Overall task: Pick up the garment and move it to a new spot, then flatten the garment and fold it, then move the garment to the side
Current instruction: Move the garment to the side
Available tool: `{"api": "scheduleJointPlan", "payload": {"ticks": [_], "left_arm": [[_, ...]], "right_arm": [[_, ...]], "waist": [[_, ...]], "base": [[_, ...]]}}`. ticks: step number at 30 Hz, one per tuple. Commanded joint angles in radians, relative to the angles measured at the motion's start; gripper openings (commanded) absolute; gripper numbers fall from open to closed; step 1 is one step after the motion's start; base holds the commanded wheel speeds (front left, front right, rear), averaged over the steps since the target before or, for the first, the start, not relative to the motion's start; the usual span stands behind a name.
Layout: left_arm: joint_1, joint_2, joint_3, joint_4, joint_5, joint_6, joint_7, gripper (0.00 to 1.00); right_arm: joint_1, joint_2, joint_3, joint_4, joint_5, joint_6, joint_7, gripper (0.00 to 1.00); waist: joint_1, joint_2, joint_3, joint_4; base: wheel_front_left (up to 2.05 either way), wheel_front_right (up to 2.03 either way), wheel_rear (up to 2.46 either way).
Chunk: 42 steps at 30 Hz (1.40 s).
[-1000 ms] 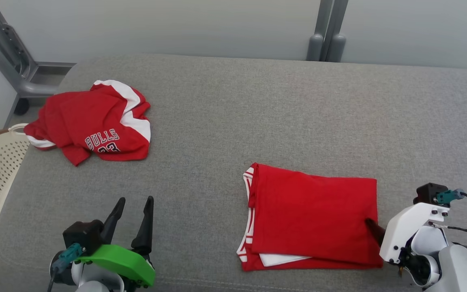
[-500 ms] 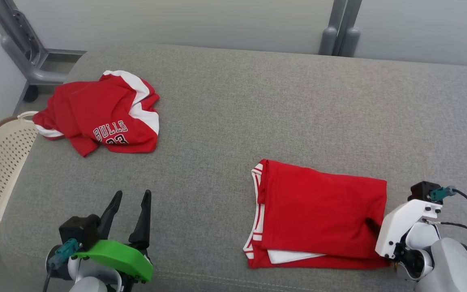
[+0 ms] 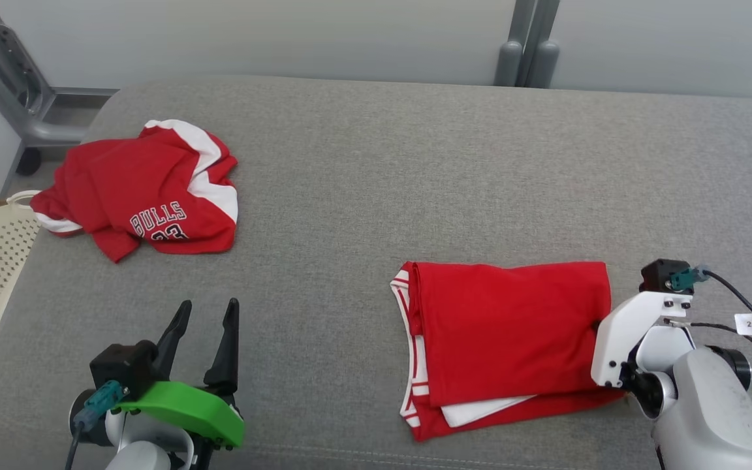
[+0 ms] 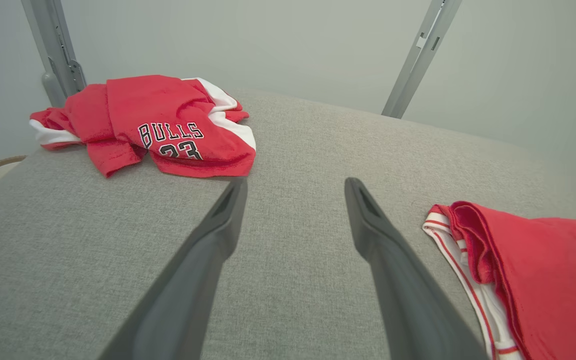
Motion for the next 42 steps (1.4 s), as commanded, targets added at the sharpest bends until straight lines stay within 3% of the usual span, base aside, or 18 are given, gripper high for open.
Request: {"api": "scheduleJointPlan", "payload": {"ticks": [1, 9, 22, 31, 42], "left_arm": [[-0.017, 0.005, 0.000, -0.006, 0.003, 0.001, -0.002, 1.00], [-0.052, 0.012, -0.020, -0.040, 0.023, 0.001, 0.015, 1.00], [-0.176, 0.056, -0.053, -0.155, 0.079, -0.005, 0.079, 1.00], [-0.252, 0.067, -0.095, -0.233, 0.122, -0.009, 0.138, 1.00], [-0.288, 0.079, -0.153, -0.324, 0.165, -0.016, 0.200, 1.00]], "right_arm": [[-0.015, -0.010, -0.006, 0.005, -0.021, -0.003, -0.004, 0.00], [-0.165, -0.009, -0.028, 0.053, -0.120, -0.002, -0.040, 0.00], [-0.450, -0.055, -0.060, 0.183, -0.238, -0.002, -0.144, 0.00], [-0.566, -0.171, -0.101, 0.263, -0.282, -0.002, -0.211, 0.00], [-0.659, -0.304, -0.227, 0.324, -0.381, -0.002, -0.298, 0.00]], "waist": [[0.0000, -0.0001, 0.000, -0.028], [0.0000, -0.0001, 0.051, -0.153], [0.0000, -0.0001, 0.261, -0.347], [0.0000, -0.0001, 0.358, -0.381], [0.0000, -0.0001, 0.445, -0.336]], "base": [[0.00, 0.00, 0.00], [0.00, 0.00, 0.00], [0.00, 0.00, 0.00], [0.00, 0.00, 0.00], [0.00, 0.00, 0.00]]}}
